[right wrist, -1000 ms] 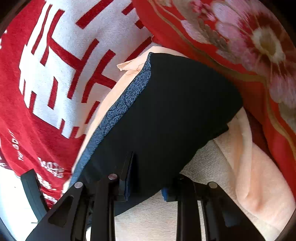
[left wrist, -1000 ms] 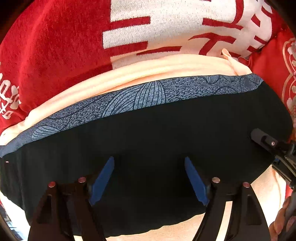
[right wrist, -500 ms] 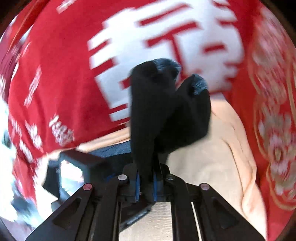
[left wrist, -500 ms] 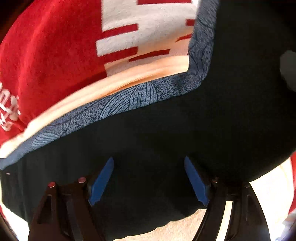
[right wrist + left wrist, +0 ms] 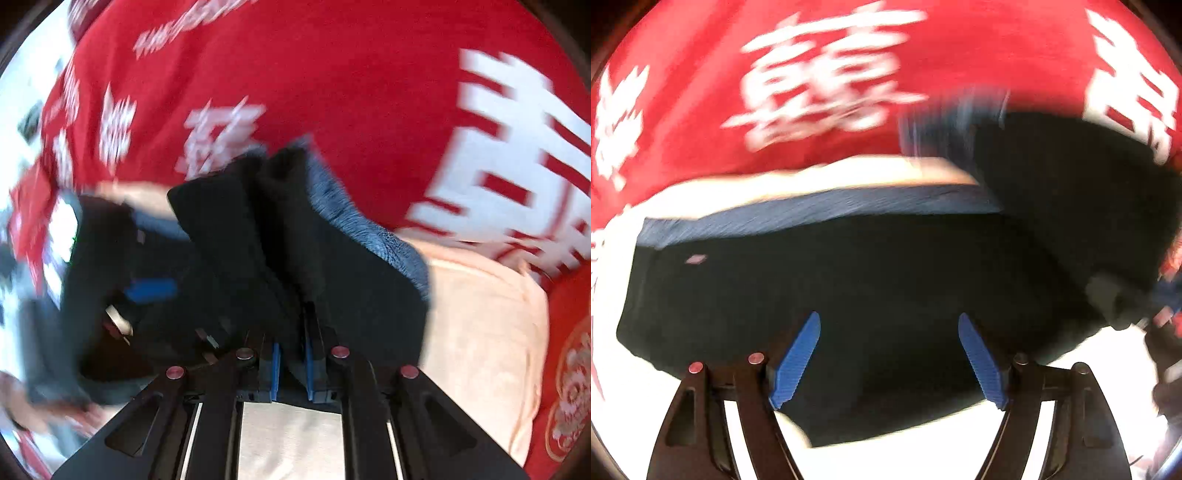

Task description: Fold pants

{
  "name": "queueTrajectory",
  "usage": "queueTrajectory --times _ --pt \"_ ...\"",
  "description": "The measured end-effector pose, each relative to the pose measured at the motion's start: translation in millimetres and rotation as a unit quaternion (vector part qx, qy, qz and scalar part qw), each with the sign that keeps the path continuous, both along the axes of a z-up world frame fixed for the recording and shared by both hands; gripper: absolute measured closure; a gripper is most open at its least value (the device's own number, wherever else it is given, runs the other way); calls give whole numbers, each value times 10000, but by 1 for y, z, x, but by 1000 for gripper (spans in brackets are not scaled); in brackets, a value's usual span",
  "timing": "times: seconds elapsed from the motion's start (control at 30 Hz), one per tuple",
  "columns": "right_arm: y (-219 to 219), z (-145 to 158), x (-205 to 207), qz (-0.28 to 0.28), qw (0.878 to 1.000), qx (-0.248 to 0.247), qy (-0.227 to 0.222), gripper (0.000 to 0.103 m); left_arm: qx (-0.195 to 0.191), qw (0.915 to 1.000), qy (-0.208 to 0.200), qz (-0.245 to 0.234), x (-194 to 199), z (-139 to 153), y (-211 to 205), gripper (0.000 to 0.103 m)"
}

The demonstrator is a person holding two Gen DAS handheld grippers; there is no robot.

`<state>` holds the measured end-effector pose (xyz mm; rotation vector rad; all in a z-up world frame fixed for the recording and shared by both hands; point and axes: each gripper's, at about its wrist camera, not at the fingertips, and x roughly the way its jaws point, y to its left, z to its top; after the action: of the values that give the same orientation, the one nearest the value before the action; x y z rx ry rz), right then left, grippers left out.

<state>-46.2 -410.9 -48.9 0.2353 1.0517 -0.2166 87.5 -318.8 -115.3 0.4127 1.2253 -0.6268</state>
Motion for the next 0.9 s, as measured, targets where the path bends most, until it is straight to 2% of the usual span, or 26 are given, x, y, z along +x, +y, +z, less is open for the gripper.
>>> queueTrajectory --times 0.1,0.2,0.27,0.33,0.43,0.57,0.73,0.87,0.9 --pt "44 -55 28 274 9968 -352 668 91 258 9985 107 473 30 -20 38 24" --pt "65 -88 36 304 9918 -709 1018 85 218 9964 292 762 47 -31 61 24" --pt "84 -88 33 425 9846 -1325 1056 84 184 9965 286 759 52 -31 70 24" --pt "95 -79 27 595 9795 -1597 1070 77 122 9969 312 714 50 -27 71 24" --pt "98 -47 8 779 9850 -1400 643 73 145 9973 287 662 44 -22 70 24" --pt "97 -30 11 896 9821 -1595 444 73 388 9967 340 622 38 -34 72 24" --pt "108 -49 41 1510 9718 -1724 554 73 378 9963 360 684 34 -38 75 24" --pt "116 -72 55 1743 9629 -1914 765 73 377 9963 372 683 35 -41 75 24" --pt "114 -79 61 1771 9615 -1901 898 76 382 9961 385 696 35 -41 75 24"
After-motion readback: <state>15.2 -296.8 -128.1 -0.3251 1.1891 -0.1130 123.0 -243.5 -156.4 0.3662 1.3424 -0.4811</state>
